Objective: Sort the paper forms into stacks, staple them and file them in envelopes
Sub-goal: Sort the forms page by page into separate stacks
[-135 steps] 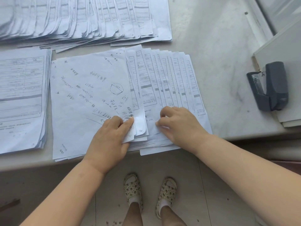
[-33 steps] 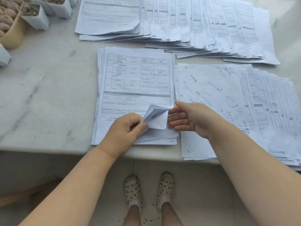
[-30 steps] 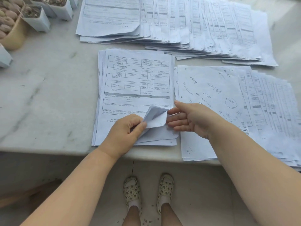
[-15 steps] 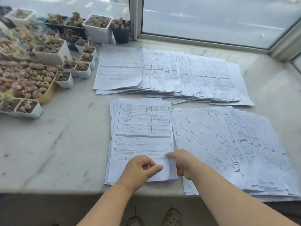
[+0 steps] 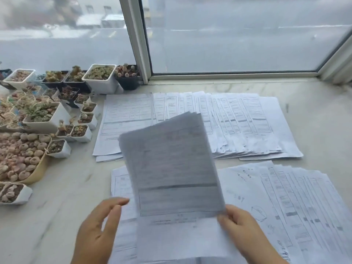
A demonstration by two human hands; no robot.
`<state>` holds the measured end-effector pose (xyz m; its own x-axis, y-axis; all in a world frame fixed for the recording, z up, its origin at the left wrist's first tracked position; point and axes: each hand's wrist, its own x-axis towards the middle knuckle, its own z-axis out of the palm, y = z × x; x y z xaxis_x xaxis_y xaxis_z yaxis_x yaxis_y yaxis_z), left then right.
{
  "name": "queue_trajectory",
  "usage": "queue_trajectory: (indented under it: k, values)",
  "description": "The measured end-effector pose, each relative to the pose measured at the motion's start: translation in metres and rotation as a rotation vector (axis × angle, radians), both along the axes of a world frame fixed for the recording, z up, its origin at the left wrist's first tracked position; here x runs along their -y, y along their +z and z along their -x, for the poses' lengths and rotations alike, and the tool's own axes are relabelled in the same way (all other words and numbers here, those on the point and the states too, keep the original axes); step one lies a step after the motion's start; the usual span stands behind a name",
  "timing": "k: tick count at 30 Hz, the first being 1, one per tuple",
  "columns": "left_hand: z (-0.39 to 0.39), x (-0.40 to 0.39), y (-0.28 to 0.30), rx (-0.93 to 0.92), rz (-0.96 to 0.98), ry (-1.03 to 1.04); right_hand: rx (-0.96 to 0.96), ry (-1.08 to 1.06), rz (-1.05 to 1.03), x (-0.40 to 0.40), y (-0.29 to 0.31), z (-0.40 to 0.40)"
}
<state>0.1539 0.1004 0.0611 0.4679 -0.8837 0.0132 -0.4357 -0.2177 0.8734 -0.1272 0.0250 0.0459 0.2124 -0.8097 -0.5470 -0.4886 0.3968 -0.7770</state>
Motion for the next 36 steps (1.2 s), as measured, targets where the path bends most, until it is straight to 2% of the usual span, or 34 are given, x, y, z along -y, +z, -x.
queue_trajectory:
  k: [2, 4, 9, 12, 15, 19, 22, 27, 36]
  values:
    - [-0.004, 0.034, 0.006, 0.052, 0.027, 0.051, 0.244, -0.312, -0.095, 0.038, 0.024, 0.017]
    - [0.000, 0.069, 0.002, 0.069, 0.013, 0.056, 0.410, -0.542, -0.114, 0.082, 0.039, 0.031]
    - [0.024, 0.137, -0.021, 0.112, -0.010, -0.058, 0.589, -0.880, -0.059, 0.176, 0.038, 0.037]
    - [0.022, 0.166, -0.040, 0.181, -0.002, -0.138, 0.673, -0.849, -0.115, 0.206, 0.029, 0.016]
    - [0.004, 0.191, -0.063, 0.365, 0.004, -0.187, 0.727, -0.749, -0.166, 0.225, 0.017, -0.018]
    - [-0.014, 0.215, -0.088, 0.547, -0.224, -0.344, 0.715, -0.687, -0.246, 0.239, -0.002, -0.078]
    - [-0.017, 0.226, -0.098, 0.557, -0.346, -0.464, 0.730, -0.642, -0.350, 0.244, -0.018, -0.115]
    - [-0.033, 0.234, -0.104, 0.505, -0.279, -0.495, 0.662, -0.559, -0.419, 0.249, -0.043, -0.144]
    - [-0.045, 0.233, -0.104, 0.496, -0.263, -0.529, 0.585, -0.560, -0.304, 0.267, -0.037, -0.101]
